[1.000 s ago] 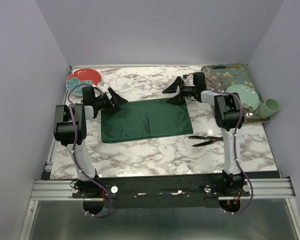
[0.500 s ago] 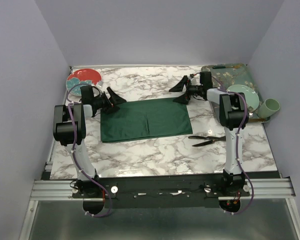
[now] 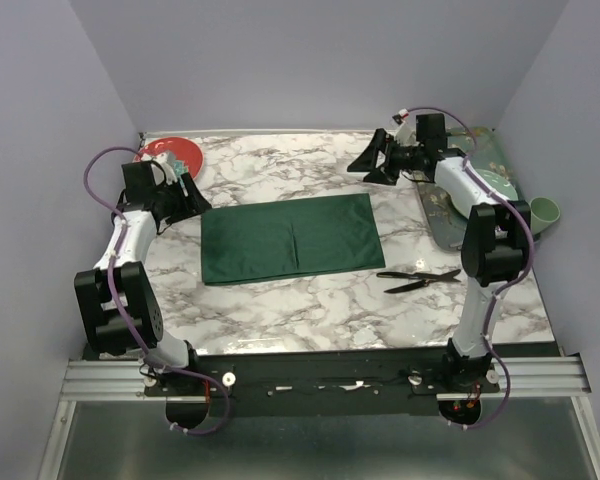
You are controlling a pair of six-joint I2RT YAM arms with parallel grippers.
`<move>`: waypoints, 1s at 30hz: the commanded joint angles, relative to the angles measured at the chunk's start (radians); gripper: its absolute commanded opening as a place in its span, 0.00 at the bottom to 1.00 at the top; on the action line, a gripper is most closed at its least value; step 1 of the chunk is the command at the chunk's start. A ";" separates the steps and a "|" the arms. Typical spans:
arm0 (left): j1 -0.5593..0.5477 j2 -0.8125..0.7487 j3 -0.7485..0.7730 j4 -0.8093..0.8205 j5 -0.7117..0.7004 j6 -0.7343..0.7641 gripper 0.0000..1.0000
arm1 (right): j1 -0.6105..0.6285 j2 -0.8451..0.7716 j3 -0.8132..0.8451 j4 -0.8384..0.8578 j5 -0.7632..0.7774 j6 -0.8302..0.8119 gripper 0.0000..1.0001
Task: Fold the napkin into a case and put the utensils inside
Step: Smooth out the rectangle-folded napkin at the center of the board, then pick up the rectangle-folded napkin at the center of the board.
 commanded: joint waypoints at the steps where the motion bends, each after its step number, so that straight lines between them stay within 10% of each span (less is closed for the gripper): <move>1: -0.003 -0.021 -0.050 -0.287 -0.229 0.158 0.58 | 0.007 -0.036 -0.077 -0.290 0.236 -0.196 0.93; 16: -0.137 0.106 -0.067 -0.318 -0.429 0.205 0.58 | 0.044 -0.014 -0.122 -0.428 0.591 -0.344 0.57; 30: -0.197 0.197 -0.008 -0.282 -0.420 0.212 0.56 | 0.050 0.055 -0.072 -0.476 0.611 -0.351 0.51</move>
